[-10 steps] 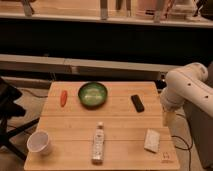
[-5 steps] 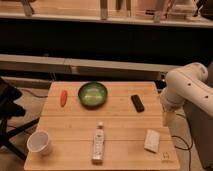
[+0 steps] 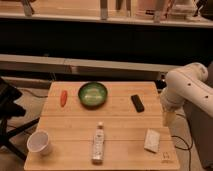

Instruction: Push the ceramic bowl across the table

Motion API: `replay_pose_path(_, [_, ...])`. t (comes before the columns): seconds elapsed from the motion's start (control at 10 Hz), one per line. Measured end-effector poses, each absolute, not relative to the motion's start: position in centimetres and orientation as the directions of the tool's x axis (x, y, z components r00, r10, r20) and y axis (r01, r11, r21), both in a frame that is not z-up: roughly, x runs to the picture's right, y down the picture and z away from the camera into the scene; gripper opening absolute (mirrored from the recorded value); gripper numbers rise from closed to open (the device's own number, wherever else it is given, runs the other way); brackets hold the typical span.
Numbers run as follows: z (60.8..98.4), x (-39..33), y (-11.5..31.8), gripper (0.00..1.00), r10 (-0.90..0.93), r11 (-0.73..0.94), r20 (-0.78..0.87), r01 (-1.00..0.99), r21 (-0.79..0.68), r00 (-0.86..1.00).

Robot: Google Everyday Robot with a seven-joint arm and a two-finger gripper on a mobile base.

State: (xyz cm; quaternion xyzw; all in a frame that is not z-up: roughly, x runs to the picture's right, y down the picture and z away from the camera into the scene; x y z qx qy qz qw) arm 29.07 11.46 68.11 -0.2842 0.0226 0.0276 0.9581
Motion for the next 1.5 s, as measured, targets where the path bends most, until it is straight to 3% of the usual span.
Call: replay_pose_path(1.5, [70.1, 21.9, 7.4, 0.80, -0.085, 0.878, -0.027, 0.062, -0.474, 0.996])
